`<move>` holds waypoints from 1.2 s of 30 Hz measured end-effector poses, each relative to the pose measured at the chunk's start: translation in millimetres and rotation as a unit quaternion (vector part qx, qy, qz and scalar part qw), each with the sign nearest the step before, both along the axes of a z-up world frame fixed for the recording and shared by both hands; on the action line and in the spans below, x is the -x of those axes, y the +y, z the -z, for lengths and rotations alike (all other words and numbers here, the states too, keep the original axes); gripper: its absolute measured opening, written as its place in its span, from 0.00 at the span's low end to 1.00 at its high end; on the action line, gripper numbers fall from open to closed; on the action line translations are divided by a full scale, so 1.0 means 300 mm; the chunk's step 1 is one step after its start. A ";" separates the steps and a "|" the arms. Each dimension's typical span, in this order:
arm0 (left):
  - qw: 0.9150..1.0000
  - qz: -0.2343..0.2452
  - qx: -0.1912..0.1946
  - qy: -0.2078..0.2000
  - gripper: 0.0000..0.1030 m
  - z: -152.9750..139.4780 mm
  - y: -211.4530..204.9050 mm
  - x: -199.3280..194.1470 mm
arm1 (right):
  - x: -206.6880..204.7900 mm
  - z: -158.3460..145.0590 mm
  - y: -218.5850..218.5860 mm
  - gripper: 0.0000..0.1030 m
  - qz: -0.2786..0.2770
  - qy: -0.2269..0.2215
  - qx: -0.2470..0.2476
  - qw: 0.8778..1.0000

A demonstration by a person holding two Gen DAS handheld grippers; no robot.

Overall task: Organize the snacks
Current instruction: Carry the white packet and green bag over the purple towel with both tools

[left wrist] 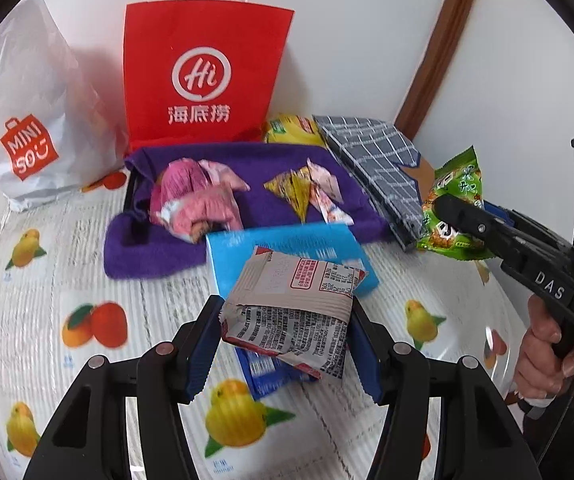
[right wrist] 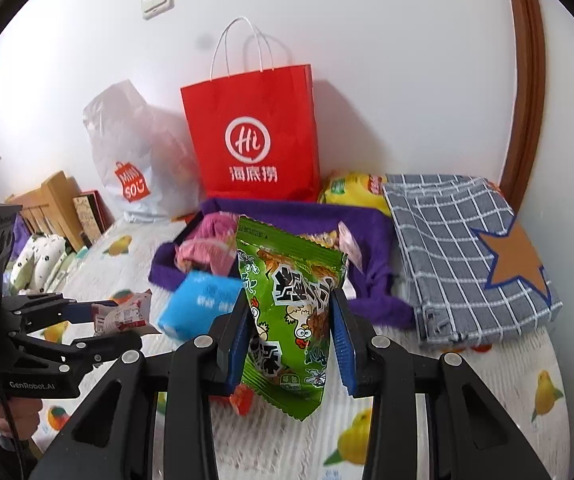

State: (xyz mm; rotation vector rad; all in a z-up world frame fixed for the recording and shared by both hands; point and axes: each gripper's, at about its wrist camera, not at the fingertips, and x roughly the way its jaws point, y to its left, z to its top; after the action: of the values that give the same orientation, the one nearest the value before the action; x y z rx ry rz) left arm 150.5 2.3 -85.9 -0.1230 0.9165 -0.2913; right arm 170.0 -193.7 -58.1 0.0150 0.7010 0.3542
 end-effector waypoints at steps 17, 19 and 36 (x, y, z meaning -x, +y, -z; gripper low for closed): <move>0.999 -0.030 0.002 -0.015 0.56 -0.102 0.110 -0.292 | -0.316 -0.074 0.127 0.36 0.004 -0.006 0.002 1.000; 0.999 -0.031 0.004 -0.013 0.56 -0.103 0.115 -0.323 | -0.349 -0.074 0.137 0.36 0.001 -0.005 -0.003 1.000; 0.998 -0.043 -0.021 -0.032 0.56 -0.121 0.105 -0.586 | -0.575 -0.046 0.146 0.36 0.014 -0.003 -0.016 1.000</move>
State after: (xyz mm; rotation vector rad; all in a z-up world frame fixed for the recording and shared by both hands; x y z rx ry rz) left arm 326.4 33.6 -49.4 -0.1121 0.8512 -0.1954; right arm 342.5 -149.8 -44.4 0.0546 0.6883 0.3383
